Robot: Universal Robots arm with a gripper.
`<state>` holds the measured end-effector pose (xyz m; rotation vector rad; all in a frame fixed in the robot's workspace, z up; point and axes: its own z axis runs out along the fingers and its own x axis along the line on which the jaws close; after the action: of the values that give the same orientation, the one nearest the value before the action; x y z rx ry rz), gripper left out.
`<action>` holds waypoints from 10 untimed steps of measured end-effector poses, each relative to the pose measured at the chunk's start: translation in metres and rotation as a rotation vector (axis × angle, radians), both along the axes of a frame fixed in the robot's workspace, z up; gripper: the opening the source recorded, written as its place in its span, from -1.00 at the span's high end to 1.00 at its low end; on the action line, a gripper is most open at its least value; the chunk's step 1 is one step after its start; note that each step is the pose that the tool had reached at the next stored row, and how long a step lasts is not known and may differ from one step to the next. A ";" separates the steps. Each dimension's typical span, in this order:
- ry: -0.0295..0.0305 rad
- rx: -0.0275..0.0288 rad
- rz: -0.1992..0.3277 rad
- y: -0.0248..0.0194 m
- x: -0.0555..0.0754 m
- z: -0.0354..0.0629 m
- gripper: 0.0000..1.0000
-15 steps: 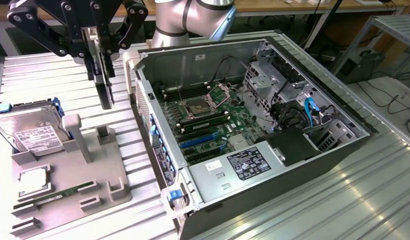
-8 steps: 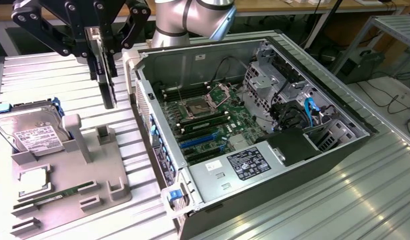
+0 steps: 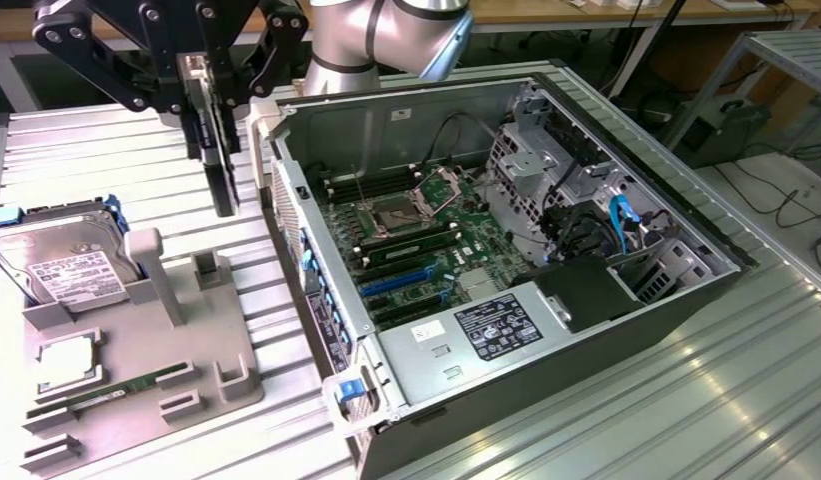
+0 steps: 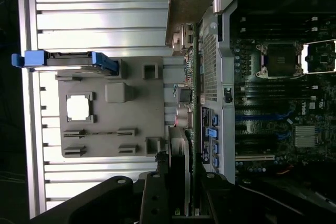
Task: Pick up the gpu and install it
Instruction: 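Pick up the gpu and move the gpu toward the slot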
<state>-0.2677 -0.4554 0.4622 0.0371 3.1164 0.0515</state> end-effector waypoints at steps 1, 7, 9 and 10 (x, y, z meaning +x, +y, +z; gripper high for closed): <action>0.0000 0.0000 0.000 0.0000 0.000 0.0000 0.44; 0.0000 0.0000 0.000 0.0000 0.003 0.0000 0.44; 0.0000 0.0000 0.000 0.0000 0.003 0.0000 0.44; 0.0000 0.0000 0.000 0.0000 0.004 0.0000 0.44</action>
<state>-0.2639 -0.4554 0.4622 0.0370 3.1164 0.0515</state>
